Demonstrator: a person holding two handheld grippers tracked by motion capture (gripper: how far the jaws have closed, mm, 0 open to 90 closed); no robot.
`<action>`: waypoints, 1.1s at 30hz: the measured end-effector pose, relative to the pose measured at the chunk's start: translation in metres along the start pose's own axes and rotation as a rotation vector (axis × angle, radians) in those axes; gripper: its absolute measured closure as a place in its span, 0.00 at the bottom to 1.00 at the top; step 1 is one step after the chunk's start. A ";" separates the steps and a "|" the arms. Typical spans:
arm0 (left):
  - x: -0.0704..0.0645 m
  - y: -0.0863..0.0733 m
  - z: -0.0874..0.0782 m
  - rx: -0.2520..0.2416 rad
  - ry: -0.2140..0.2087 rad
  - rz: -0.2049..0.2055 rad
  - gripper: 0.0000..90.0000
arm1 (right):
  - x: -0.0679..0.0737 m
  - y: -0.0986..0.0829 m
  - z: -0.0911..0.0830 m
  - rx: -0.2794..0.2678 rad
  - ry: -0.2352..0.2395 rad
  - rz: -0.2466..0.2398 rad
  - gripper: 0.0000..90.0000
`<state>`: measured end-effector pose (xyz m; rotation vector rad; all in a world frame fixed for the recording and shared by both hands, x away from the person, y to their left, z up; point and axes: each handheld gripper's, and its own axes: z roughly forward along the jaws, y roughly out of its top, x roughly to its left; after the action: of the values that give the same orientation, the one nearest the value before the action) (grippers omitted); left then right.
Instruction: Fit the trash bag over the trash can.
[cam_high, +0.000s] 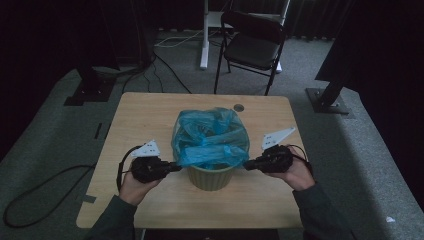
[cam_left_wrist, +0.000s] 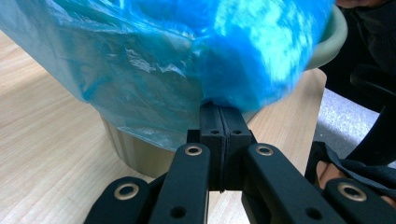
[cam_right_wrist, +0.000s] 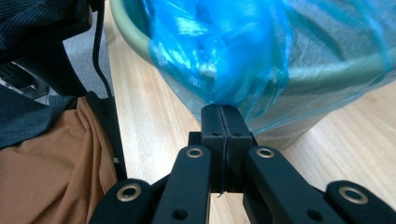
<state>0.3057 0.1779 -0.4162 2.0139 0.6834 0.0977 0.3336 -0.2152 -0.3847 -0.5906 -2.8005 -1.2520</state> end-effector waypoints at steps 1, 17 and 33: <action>0.000 -0.001 0.002 0.002 -0.002 -0.003 0.99 | -0.001 -0.001 0.002 0.002 0.003 0.002 1.00; 0.005 -0.010 0.013 0.085 0.056 0.005 0.99 | -0.002 0.003 0.014 0.069 -0.019 0.006 1.00; 0.013 -0.014 0.013 0.096 0.100 -0.022 0.99 | -0.019 -0.012 0.012 0.102 -0.091 0.076 1.00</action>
<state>0.3150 0.1792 -0.4373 2.1035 0.7863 0.1562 0.3482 -0.2203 -0.4046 -0.7583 -2.8628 -1.0891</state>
